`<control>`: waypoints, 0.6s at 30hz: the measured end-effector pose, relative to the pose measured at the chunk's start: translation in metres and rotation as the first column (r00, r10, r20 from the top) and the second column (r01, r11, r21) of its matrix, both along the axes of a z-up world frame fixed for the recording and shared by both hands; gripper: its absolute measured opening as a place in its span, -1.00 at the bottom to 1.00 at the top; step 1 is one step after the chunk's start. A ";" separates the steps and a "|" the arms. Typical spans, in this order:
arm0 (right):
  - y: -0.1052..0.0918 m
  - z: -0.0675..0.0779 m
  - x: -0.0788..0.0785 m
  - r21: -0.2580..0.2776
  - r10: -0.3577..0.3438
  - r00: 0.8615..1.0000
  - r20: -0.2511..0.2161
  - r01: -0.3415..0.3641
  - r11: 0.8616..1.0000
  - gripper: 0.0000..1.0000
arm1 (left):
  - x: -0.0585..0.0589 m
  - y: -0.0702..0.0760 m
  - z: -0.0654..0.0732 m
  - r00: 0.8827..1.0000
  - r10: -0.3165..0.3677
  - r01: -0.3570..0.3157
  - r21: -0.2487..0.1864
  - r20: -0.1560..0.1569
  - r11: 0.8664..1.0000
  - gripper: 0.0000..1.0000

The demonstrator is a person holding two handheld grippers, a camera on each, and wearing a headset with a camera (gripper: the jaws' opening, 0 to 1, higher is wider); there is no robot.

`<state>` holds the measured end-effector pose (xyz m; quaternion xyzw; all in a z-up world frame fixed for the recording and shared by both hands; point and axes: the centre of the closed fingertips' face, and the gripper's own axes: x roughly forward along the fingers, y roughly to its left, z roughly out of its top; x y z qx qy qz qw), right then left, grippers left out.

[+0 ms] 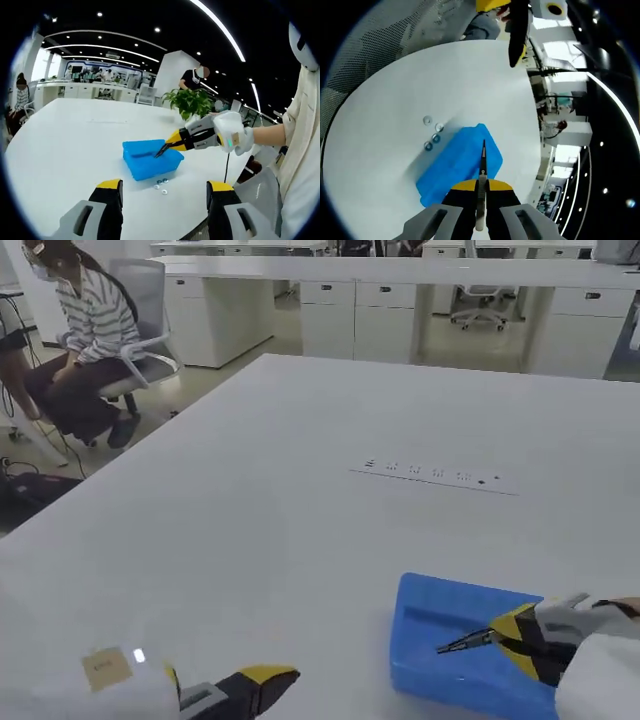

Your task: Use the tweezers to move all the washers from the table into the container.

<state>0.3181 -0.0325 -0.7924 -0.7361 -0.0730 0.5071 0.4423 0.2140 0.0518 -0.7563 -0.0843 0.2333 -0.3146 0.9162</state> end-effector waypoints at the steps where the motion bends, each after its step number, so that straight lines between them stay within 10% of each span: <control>1: -0.001 0.001 -0.003 -0.009 0.011 1.000 0.017 -0.011 1.000 -0.97 | 0.002 -0.003 0.000 1.000 -0.023 0.023 -0.001 -0.014 1.000 0.26; 4: -0.003 0.003 -0.015 -0.062 0.089 0.991 0.095 -0.083 0.995 -0.97 | 0.003 -0.013 -0.005 0.991 -0.106 0.107 0.006 -0.076 0.994 0.08; 9: -0.006 -0.001 -0.043 -0.194 0.286 0.935 0.212 -0.246 0.950 -0.97 | 0.010 -0.030 -0.012 0.956 -0.245 0.253 0.032 -0.164 0.967 -0.14; 12: -0.009 -0.011 -0.065 -0.297 0.426 0.878 0.216 -0.356 0.886 -0.98 | 0.018 -0.041 -0.008 0.932 -0.309 0.322 0.044 -0.188 0.946 -0.29; 18: -0.013 -0.025 -0.088 -0.477 0.645 0.736 0.206 -0.500 0.723 -0.98 | 0.040 -0.059 0.002 0.922 -0.316 0.317 -0.030 -0.226 0.948 -0.42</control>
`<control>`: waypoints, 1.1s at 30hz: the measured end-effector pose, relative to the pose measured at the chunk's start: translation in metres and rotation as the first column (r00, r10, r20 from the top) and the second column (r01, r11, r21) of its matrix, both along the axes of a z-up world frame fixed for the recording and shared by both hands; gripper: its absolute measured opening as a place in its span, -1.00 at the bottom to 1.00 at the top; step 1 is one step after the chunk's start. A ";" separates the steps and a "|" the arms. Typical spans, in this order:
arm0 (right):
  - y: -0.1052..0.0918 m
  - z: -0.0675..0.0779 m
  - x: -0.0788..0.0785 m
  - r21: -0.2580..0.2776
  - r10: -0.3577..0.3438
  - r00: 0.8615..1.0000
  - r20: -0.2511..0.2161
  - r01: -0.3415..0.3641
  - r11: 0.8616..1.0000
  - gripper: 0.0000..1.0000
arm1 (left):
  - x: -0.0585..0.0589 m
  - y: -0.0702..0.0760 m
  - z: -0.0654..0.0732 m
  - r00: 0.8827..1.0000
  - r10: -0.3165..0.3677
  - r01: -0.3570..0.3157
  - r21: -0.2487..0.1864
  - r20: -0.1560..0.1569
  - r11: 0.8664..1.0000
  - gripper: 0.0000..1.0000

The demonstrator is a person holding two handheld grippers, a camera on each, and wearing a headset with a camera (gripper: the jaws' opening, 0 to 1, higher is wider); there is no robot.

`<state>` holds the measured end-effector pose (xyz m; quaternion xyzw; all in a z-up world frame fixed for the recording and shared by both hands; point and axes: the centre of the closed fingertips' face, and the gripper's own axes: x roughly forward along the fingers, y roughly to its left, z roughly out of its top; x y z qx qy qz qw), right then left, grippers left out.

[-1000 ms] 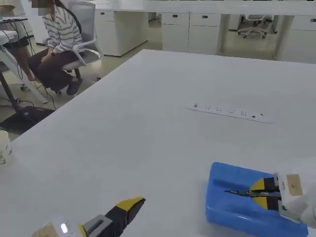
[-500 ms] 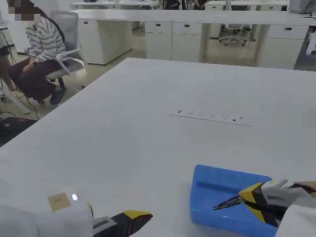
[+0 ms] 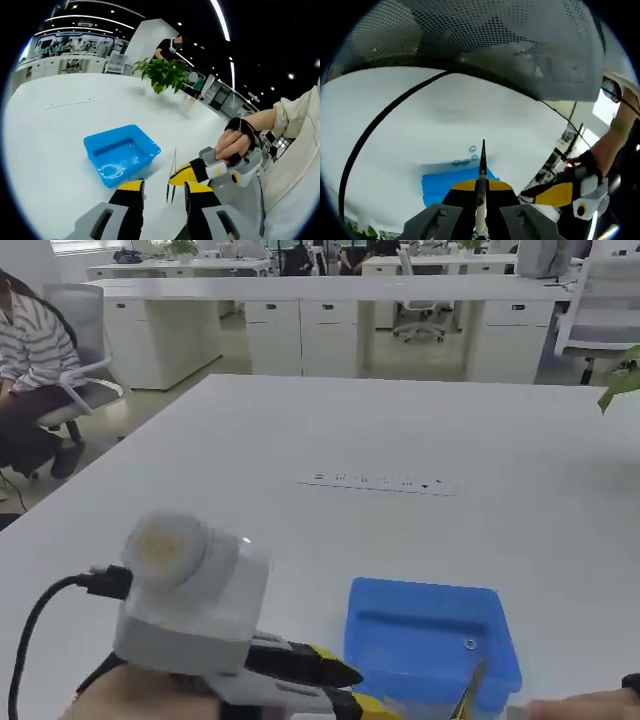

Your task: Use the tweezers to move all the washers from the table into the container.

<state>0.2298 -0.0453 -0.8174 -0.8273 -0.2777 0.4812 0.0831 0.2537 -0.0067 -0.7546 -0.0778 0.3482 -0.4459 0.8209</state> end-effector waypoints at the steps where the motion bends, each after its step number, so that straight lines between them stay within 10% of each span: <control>1: -0.001 -0.002 0.000 -0.031 0.021 1.000 0.019 -0.020 0.999 -0.98 | 0.000 -0.005 -0.001 1.000 -0.011 0.011 -0.001 -0.008 1.000 -0.41; 7: 0.004 -0.002 -0.003 -0.065 0.076 0.997 0.033 -0.074 0.995 -0.98 | 0.006 -0.034 -0.010 1.000 -0.012 0.011 0.039 0.016 0.999 -0.46; 19: 0.002 -0.007 -0.003 -0.118 0.123 0.991 0.054 -0.116 0.986 -0.97 | 0.011 -0.046 -0.011 0.995 -0.042 0.037 0.064 0.087 0.997 -1.00; 25: -0.001 -0.011 -0.005 -0.035 -0.089 0.982 -0.169 0.084 0.996 -0.88 | 0.002 -0.050 -0.011 0.981 -0.123 0.106 0.114 0.150 0.988 -1.00; 31: -0.011 -0.013 -0.008 -0.012 -0.157 0.960 -0.230 0.158 0.987 -0.79 | 0.002 -0.046 -0.010 0.974 -0.137 0.119 0.106 0.179 0.987 -1.00; 33: -0.014 -0.013 -0.013 0.007 -0.218 0.926 -0.308 0.231 0.973 -0.78 | 0.002 -0.044 -0.009 0.971 -0.143 0.123 0.111 0.190 0.986 -1.00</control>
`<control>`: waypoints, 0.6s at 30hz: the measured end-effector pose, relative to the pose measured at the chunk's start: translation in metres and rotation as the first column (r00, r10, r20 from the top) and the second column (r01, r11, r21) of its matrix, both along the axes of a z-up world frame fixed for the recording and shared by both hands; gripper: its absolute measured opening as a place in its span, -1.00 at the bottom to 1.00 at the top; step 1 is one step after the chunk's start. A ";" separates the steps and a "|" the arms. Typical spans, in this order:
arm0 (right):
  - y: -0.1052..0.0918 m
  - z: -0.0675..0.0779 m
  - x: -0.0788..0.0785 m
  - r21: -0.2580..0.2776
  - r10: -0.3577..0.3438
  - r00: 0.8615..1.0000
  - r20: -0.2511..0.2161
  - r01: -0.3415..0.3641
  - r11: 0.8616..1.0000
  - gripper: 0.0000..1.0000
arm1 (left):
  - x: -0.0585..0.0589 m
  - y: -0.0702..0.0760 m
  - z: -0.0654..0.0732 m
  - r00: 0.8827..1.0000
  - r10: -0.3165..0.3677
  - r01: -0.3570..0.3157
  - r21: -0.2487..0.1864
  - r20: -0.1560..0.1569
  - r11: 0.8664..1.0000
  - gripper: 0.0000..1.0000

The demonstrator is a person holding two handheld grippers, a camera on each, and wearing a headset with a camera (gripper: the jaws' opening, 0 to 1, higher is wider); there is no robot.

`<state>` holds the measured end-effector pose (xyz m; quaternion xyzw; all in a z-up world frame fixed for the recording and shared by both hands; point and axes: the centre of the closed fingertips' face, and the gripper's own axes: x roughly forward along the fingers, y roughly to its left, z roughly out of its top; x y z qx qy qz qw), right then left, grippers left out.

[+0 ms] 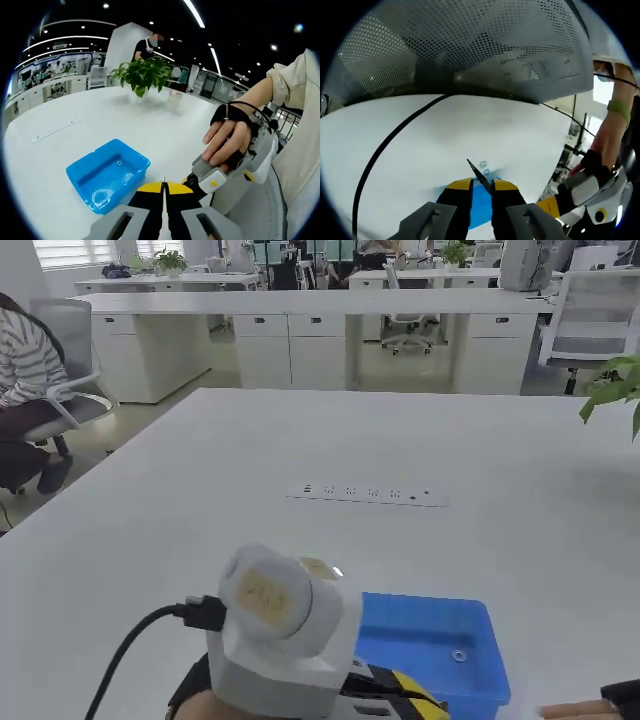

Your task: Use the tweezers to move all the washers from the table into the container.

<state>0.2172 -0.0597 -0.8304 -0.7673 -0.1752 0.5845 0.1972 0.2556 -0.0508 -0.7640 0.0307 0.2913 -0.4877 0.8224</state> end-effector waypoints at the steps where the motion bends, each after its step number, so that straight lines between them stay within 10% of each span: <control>1: -0.002 0.000 -0.002 0.012 -0.030 0.999 -0.036 0.030 0.999 -0.75 | 0.000 0.001 -0.001 1.000 -0.002 0.002 0.006 0.004 1.000 -1.00; 5: -0.016 -0.002 -0.007 0.002 -0.117 0.985 -0.128 0.118 0.993 -0.86 | -0.003 0.006 -0.002 1.000 -0.017 0.017 0.014 0.025 1.000 -1.00; 7: -0.025 -0.009 -0.011 -0.005 -0.227 0.944 -0.240 0.232 0.973 -0.86 | -0.007 0.006 0.001 0.998 -0.043 0.043 0.013 0.043 0.999 -1.00; 9: -0.032 -0.014 -0.009 -0.005 -0.353 0.874 -0.334 0.373 0.928 -0.91 | -0.010 0.006 0.003 0.996 -0.070 0.068 0.023 0.062 0.997 -1.00; 11: -0.040 -0.020 -0.010 -0.035 -0.446 0.779 -0.440 0.482 0.876 -1.00 | -0.016 0.004 0.005 0.991 -0.111 0.109 0.028 0.081 0.994 -1.00; 12: -0.039 -0.021 -0.010 -0.041 -0.508 0.678 -0.532 0.579 0.815 -1.00 | -0.020 0.004 0.006 0.986 -0.137 0.135 0.034 0.090 0.990 -1.00; 13: -0.038 -0.022 -0.010 -0.061 -0.535 0.606 -0.589 0.626 0.777 -1.00 | -0.021 0.003 0.007 0.983 -0.156 0.153 0.036 0.102 0.988 -1.00; 15: -0.040 -0.026 -0.007 -0.102 -0.584 0.476 -0.657 0.712 0.695 -0.89 | -0.026 0.002 0.008 0.978 -0.180 0.177 0.046 0.103 0.983 -1.00; 16: -0.041 -0.028 -0.006 -0.119 -0.595 0.435 -0.676 0.732 0.671 -0.86 | -0.029 0.002 0.007 0.974 -0.199 0.194 0.055 0.108 0.980 -1.00; 18: -0.036 -0.027 -0.013 -0.165 -0.577 0.304 -0.758 0.767 0.620 -0.89 | -0.033 0.001 0.006 0.964 -0.235 0.226 0.082 0.124 0.971 -1.00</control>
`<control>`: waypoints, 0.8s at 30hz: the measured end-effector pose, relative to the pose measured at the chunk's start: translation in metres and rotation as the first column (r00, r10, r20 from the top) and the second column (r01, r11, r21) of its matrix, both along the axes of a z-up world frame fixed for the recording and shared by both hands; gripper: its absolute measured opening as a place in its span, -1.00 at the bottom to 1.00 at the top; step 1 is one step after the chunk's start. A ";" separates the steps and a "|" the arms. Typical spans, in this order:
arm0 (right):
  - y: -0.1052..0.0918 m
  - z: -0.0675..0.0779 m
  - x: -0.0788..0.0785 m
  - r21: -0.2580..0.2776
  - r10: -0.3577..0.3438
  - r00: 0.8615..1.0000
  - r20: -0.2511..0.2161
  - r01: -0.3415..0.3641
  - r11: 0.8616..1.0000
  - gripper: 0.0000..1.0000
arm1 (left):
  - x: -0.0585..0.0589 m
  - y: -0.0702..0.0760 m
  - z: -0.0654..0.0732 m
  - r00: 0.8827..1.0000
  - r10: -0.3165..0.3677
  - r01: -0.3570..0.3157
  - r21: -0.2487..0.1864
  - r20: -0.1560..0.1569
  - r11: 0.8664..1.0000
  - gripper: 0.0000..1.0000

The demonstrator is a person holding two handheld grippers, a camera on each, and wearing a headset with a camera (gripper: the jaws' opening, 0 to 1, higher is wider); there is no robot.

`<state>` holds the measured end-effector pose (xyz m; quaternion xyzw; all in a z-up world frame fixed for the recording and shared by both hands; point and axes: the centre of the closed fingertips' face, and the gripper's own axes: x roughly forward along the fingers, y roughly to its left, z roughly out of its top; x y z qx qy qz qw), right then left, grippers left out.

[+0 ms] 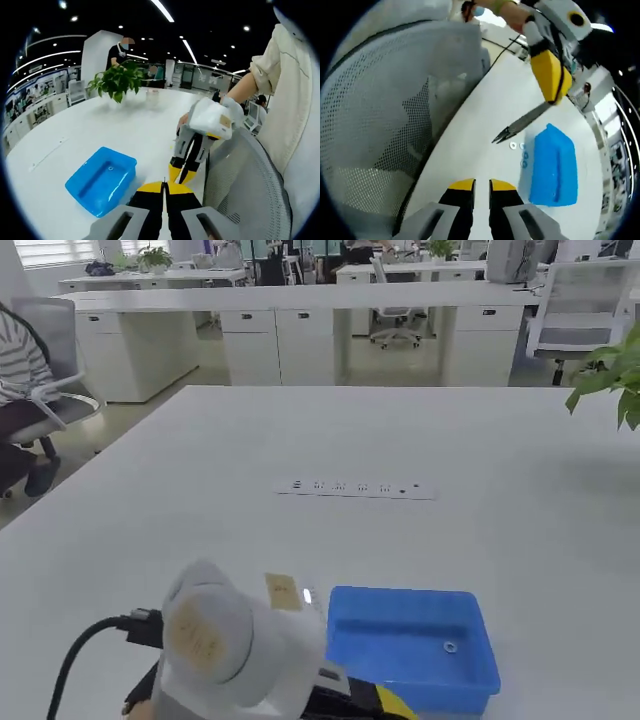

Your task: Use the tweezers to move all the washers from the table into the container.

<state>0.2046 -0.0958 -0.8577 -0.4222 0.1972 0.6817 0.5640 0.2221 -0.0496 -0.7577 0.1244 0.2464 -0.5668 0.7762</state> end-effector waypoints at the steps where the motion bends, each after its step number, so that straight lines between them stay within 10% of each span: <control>1: 0.006 0.003 -0.005 0.048 -0.061 0.995 -0.079 0.065 0.997 -0.87 | -0.003 0.000 -0.001 1.000 -0.018 0.018 0.017 0.005 1.000 -1.00; 3: 0.015 0.007 -0.010 0.103 -0.119 0.976 -0.184 0.140 0.985 -0.77 | -0.008 -0.001 -0.001 0.998 -0.057 0.056 0.034 0.018 0.998 -1.00; 14: 0.059 0.034 -0.011 0.325 -0.161 0.912 -0.378 0.293 0.899 -0.45 | -0.029 -0.006 0.005 0.981 -0.192 0.192 0.010 0.014 0.981 -1.00; 19: 0.074 0.037 -0.018 0.352 -0.130 0.916 -0.379 0.272 0.896 -0.39 | -0.037 -0.009 0.010 0.967 -0.255 0.255 -0.002 0.026 0.967 -1.00; 24: 0.082 0.035 -0.023 0.381 -0.097 0.925 -0.368 0.245 0.892 -0.76 | -0.038 -0.008 0.014 0.961 -0.270 0.271 -0.008 0.052 0.963 -1.00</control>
